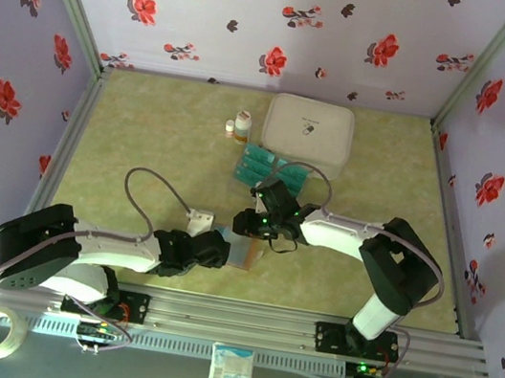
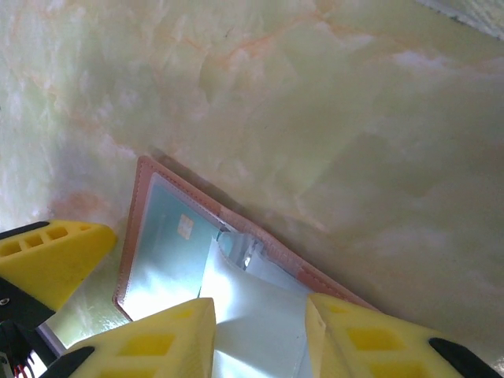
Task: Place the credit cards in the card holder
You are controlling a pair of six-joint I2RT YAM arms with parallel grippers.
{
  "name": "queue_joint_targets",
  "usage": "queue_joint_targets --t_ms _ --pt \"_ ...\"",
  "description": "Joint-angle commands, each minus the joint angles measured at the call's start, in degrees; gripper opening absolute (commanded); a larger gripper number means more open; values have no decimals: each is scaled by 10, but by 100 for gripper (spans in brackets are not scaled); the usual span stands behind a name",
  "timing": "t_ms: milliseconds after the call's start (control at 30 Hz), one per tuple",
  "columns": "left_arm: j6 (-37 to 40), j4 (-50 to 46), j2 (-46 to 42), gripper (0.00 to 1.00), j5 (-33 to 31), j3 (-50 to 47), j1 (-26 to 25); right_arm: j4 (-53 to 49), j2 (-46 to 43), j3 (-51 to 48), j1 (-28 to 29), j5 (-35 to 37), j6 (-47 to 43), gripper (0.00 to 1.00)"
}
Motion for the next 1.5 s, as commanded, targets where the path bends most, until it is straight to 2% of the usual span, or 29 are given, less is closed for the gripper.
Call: queue_joint_targets --t_ms 0,600,900,1100,1267,1467 --pt "-18 -20 8 100 2 -23 4 -3 9 3 -3 20 6 36" --pt "-22 -1 15 100 6 -33 5 9 40 26 -4 14 13 38" --pt "-21 1 11 100 8 -32 4 61 36 20 -2 -44 40 30" --pt "-18 -5 1 100 7 -29 5 64 19 16 3 -52 49 29" --pt "-5 -55 -60 100 -9 -6 5 58 12 14 16 -53 53 29" --pt "-2 -165 -224 100 -56 18 14 51 8 26 39 -40 64 31"
